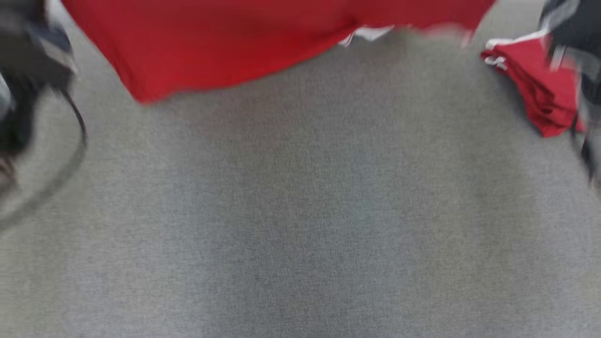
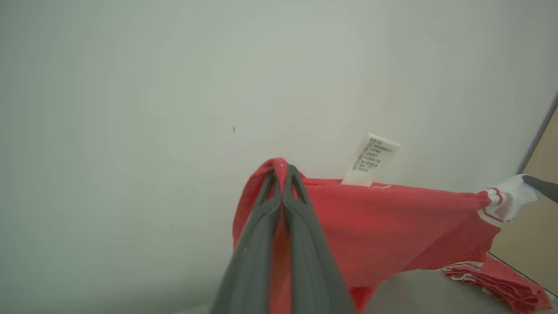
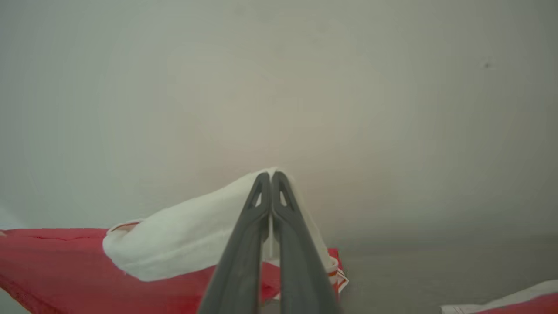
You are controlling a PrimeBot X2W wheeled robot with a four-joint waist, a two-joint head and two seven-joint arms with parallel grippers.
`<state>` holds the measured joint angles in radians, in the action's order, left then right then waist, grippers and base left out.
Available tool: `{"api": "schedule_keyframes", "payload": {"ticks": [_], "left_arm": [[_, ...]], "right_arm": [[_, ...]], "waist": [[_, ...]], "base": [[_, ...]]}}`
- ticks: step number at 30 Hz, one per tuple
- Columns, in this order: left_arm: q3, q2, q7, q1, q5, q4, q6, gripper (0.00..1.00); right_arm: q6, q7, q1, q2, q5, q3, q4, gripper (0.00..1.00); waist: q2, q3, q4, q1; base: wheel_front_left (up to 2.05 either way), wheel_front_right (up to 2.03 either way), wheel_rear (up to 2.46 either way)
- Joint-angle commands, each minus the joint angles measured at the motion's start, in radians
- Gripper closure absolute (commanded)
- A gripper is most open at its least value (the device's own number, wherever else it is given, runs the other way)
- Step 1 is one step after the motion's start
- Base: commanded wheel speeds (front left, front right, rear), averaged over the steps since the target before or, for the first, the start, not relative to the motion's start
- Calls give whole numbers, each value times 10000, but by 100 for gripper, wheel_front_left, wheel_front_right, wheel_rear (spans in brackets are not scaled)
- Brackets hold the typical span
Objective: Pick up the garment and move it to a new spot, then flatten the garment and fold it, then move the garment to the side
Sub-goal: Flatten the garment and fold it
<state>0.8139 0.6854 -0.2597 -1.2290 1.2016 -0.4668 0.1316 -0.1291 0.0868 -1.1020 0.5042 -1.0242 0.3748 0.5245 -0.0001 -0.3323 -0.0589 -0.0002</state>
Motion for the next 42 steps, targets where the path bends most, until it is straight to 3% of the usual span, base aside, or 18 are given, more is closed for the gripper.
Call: {"api": "schedule_keyframes", "payload": {"ticks": [1,7,11,20,29,42], "left_arm": [[-370,-75,-59,626,-135,171,-23,100],[-1931,-646,-56,3892,-940,1293,-21,100],[-2154,-962,-49,5664,-1578,1770,-21,100],[-3172,-1323,-48,8791,-2105,1772,-21,100],[-4700,-1793,-50,11144,-2407,1769,-24,100],[-5064,-2536,-50,13050,-3264,1737,-26,100]], "right_arm": [[-28,-73,577,189,-127,34,-291,100],[-29,76,3580,712,-591,-104,-1849,100],[-29,204,5562,843,-774,-484,-2716,100],[-29,798,9474,428,-439,-1387,-4010,100],[-21,1674,12016,-362,30,-2338,-4683,100],[-21,3432,14083,-1444,711,-4031,-5615,100]], "waist": [[1,545,39,2],[1,1194,25,2],[1,1454,79,2],[1,1972,30,2],[1,2110,-13,2],[1,2340,124,2]], "base": [[0,0,0],[0,0,0],[0,0,0],[0,0,0],[0,0,0],[0,0,0]]}}
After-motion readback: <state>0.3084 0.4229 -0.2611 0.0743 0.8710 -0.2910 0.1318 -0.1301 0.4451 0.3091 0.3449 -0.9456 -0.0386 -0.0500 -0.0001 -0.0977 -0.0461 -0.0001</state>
